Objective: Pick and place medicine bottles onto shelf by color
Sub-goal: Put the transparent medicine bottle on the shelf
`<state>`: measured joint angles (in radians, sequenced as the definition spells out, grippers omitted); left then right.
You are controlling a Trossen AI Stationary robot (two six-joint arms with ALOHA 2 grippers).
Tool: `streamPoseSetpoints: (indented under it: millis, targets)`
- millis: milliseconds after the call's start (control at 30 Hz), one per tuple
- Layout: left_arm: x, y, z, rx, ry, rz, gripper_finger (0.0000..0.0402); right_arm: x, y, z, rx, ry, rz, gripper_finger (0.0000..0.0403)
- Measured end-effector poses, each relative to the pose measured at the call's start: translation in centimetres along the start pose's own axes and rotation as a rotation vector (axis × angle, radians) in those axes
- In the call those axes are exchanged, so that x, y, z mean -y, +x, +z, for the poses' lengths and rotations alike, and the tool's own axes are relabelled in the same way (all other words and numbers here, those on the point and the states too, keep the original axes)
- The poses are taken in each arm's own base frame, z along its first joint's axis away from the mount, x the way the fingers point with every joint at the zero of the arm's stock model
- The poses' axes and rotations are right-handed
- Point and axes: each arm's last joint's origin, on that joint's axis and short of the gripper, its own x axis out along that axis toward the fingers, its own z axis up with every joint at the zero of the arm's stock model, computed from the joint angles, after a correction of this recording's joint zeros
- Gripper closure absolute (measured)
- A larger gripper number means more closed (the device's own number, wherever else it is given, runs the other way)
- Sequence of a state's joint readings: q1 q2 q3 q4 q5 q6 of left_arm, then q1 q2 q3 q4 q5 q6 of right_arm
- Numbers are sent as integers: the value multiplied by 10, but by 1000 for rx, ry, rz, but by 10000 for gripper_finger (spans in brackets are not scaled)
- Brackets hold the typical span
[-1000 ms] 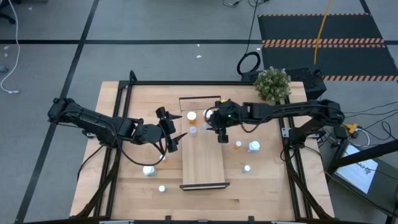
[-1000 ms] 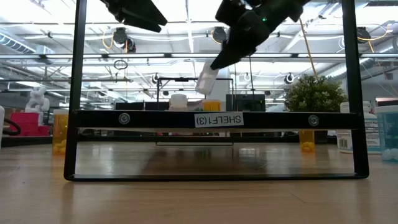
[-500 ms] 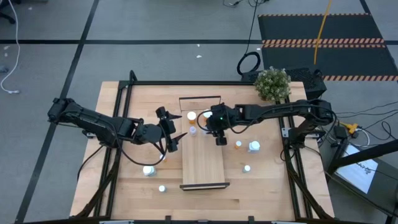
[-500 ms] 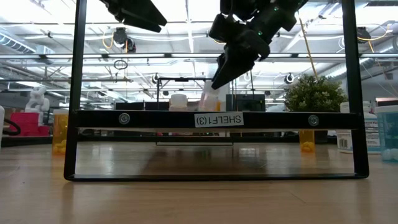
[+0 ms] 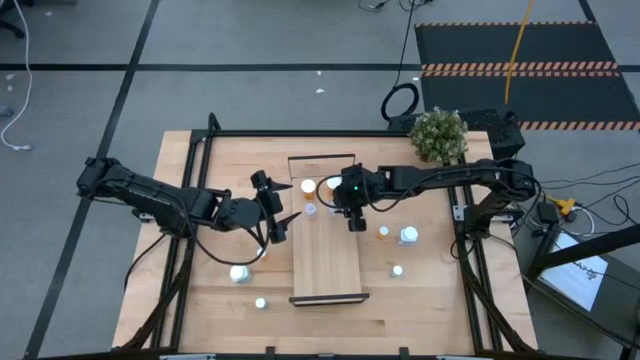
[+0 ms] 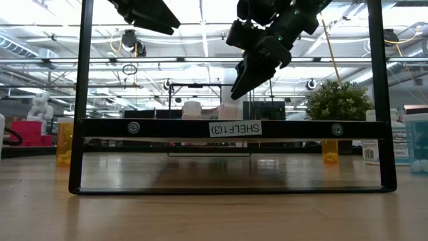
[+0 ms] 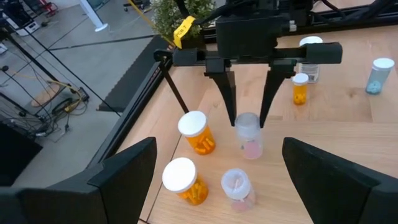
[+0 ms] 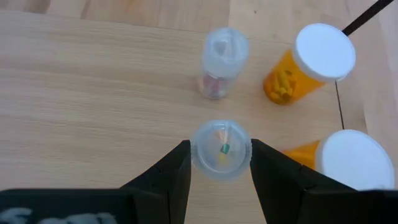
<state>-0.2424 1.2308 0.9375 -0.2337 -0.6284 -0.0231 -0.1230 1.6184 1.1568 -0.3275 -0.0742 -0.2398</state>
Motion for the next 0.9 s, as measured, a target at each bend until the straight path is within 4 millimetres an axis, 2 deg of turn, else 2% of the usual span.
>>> streamPoseSetpoints:
  millis: [167,900]
  targets:
    - [0,0,0,0,-1,0,53,1,0,0,-12,4,-47,259]
    - [0,0,0,0,-1,0,53,-1,6,-13,-39,39,-40,259]
